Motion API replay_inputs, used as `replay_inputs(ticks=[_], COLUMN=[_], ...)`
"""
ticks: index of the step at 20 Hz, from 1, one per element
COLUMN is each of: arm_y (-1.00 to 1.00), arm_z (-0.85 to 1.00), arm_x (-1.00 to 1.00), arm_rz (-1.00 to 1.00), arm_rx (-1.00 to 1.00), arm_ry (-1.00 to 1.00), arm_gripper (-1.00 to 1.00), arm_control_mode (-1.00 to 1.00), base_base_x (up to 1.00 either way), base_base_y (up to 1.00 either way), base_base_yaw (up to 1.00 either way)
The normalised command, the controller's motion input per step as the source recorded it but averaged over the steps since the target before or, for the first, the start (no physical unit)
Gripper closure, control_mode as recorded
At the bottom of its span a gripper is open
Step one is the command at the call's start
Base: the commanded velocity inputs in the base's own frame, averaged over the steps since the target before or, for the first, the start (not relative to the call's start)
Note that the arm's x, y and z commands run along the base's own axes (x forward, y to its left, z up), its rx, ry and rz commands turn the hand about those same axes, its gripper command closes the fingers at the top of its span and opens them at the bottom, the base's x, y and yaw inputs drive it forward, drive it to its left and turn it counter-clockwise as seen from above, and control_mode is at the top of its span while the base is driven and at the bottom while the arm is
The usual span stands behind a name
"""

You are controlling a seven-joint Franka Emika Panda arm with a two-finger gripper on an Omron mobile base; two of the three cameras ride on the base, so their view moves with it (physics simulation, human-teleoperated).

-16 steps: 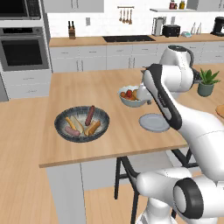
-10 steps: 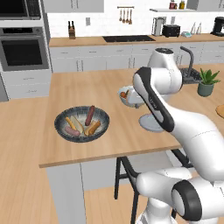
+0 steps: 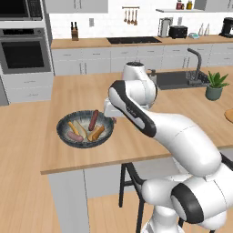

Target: Place one bun and one sausage from the bowl on each plate.

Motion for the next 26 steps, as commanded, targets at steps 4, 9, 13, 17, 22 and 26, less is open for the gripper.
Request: replay_inputs(ticks=[4,9,13,17,22,26], arm_y=[0.1,0.24,0.47,0.09,0.07,0.03], arm_z=[-0.59,-0.45,-0.19,-0.37,-0.72,-0.46], arm_x=[0.32,0.56,0.8,0.7,0.46,0.47], arm_rz=[-0.02,0.0,0.0,0.0,0.0,0.0], arm_rx=[0.1,0.0,0.0,0.0,-0.01,0.0], arm_ry=[0.05,0.06,0.03,0.03,0.0,-0.03], arm_gripper=[-1.0,-1.0,-1.0,-1.0,-1.0,-1.0], arm_control_mode=[-1.0,-1.0,-1.0,-1.0,-1.0,-1.0], base_base_x=[0.0,0.0,0.0,0.0,0.0,0.0], base_base_y=[0.0,0.0,0.0,0.0,0.0,0.0], base_base_yaw=[0.0,0.0,0.0,0.0,0.0,0.0])
